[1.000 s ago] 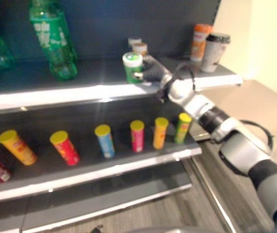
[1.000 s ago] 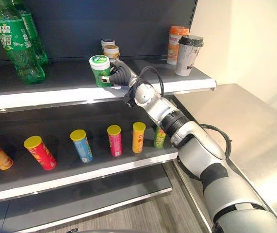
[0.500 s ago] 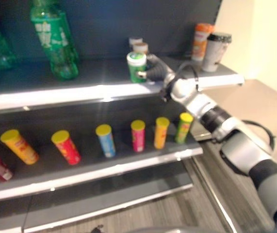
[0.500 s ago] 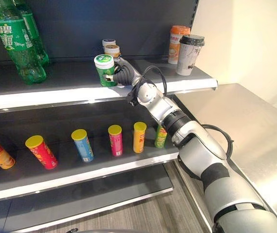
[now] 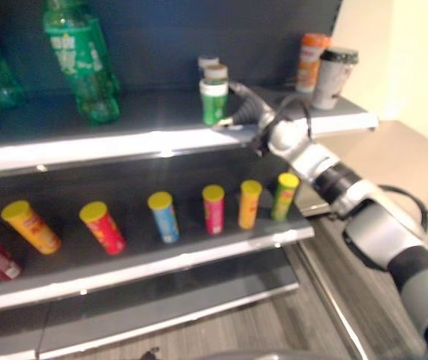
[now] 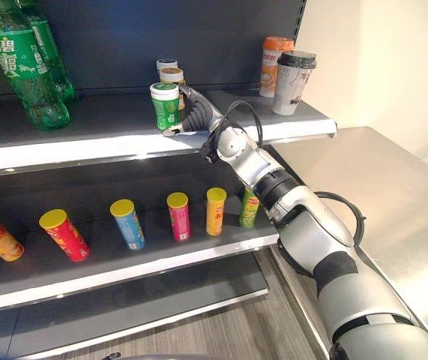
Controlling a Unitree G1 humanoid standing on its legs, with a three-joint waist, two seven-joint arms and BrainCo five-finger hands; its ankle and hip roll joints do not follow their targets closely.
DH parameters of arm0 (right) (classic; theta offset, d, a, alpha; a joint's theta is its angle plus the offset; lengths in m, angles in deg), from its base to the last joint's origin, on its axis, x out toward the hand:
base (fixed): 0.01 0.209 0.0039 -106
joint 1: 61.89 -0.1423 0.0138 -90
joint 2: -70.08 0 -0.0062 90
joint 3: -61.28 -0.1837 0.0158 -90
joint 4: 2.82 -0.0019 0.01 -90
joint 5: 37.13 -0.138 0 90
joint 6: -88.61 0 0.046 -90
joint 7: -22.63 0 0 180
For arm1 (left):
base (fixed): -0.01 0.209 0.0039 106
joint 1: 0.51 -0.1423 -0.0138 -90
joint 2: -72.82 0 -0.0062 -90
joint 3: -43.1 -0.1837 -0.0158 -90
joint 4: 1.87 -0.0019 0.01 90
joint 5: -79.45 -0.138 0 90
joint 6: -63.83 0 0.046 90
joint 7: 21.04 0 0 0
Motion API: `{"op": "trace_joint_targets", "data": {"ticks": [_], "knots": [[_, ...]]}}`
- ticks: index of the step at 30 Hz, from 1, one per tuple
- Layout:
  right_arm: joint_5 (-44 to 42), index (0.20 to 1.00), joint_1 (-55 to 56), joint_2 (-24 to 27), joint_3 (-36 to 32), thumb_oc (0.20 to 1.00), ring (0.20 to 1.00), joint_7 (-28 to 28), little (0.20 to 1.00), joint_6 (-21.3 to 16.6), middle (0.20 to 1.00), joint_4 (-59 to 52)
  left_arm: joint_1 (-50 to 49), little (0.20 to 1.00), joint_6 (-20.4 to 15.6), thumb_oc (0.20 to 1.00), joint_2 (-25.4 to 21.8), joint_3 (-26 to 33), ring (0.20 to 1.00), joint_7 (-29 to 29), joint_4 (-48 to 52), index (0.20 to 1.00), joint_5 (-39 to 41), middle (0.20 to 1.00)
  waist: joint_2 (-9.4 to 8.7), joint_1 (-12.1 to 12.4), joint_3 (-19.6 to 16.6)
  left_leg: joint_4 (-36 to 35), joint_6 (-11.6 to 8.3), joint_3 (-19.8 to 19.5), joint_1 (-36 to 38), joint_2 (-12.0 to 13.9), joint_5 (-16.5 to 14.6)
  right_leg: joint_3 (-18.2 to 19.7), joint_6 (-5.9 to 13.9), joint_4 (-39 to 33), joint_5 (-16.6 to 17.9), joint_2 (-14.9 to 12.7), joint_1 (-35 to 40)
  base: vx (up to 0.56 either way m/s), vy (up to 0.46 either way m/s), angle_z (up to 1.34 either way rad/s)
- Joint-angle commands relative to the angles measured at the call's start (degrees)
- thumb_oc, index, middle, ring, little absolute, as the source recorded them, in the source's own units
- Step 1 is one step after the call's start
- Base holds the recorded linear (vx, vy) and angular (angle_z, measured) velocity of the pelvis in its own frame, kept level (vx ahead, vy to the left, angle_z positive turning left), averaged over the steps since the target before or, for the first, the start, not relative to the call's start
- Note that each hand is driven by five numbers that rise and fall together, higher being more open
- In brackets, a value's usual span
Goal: Put the goods on the table back onto the shelves and tidy them up.
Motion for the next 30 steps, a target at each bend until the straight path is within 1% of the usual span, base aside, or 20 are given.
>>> {"op": "trace_joint_targets", "data": {"ticks": [1,10,21,30], "knots": [[2.11,1.0,-7.5,2.33,-0.77,1.0,1.0,1.0,1.0,-1.11,1.0,5.12,4.69,1.0,-0.89,1.0,-2.33,-0.88,1.0,0.05,-3.86,1.0,1.71,1.0,-2.06,0.47,2.51,0.09,-1.49,-1.49,1.9,0.5,-3.89,4.59,2.97,0.13,-5.1,-2.02,5.64,0.0,0.0,0.0],[3.63,1.0,-7.33,3.0,-0.74,1.0,1.0,1.49,1.0,-1.07,1.0,1.89,4.51,1.0,-0.52,1.0,-2.32,0.08,1.0,0.32,-4.02,1.0,1.6,1.0,-1.88,0.03,2.46,0.09,-1.47,-1.26,2.08,0.44,-4.02,4.98,2.96,0.13,-5.17,-1.91,5.7,0.0,0.0,0.0],[7.73,1.0,-7.2,0.29,-0.05,1.0,1.0,1.63,1.0,-0.66,1.0,-0.6,4.9,1.0,-0.25,1.0,-2.05,-0.16,1.0,0.65,-3.65,1.0,1.42,1.0,-1.68,-0.29,2.5,0.09,-1.34,-0.84,2.34,0.39,-4.35,5.37,2.9,0.13,-5.25,-1.92,5.71,0.0,0.005,-0.01],[9.12,1.0,-7.14,-0.54,-0.17,1.0,1.0,1.82,1.0,-0.37,1.0,0.05,5.08,1.0,-0.3,1.0,-2.25,0.07,1.0,0.95,-3.53,1.0,1.65,1.0,-1.7,-0.12,2.55,0.09,-1.22,-1.01,2.37,0.29,-4.45,5.32,2.94,0.13,-5.12,-2.07,5.71,0.0,0.008,-0.03]]}}
